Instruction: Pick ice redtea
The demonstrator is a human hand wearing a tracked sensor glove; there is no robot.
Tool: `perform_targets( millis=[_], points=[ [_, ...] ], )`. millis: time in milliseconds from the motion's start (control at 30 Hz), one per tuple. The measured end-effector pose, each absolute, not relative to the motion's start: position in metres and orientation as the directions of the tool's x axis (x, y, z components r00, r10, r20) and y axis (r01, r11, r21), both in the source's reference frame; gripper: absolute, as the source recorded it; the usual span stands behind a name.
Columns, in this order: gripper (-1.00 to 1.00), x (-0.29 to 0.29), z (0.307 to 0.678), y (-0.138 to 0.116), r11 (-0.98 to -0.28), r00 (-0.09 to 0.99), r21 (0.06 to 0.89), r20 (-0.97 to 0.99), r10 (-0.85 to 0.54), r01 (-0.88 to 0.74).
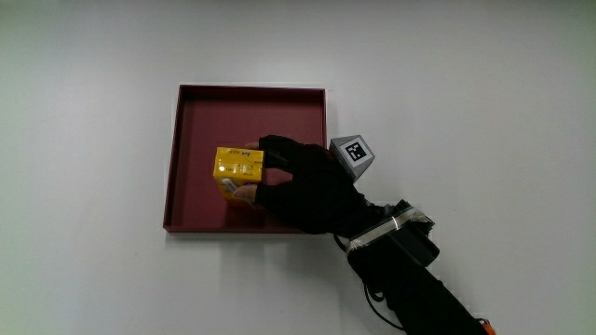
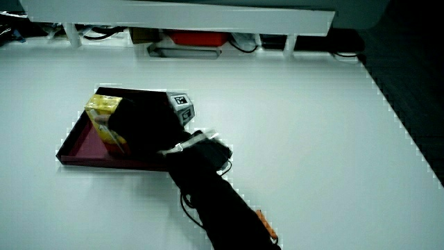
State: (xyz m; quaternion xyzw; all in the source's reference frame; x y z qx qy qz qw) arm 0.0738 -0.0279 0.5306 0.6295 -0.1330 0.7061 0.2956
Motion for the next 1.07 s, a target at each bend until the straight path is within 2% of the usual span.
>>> perform_targets(
  millis=[233, 467, 867, 1067],
  points=[
    [1.00, 0.075, 0.530, -0.025, -0.812, -0.045, 0.158, 0.974, 0.221, -0.562],
    [1.00, 0.077, 0.521, -0.020, -0.837, -0.109, 0.130, 0.969, 0.220, -0.532],
    [1.00, 0.082, 0.472, 0.000, -0.855, -0.208, -0.001, 0.970, 0.125, -0.518],
    [1.00, 0.073, 0.467, 0.017, -0.831, -0.222, 0.001, 0.964, 0.150, -0.556]
  ],
)
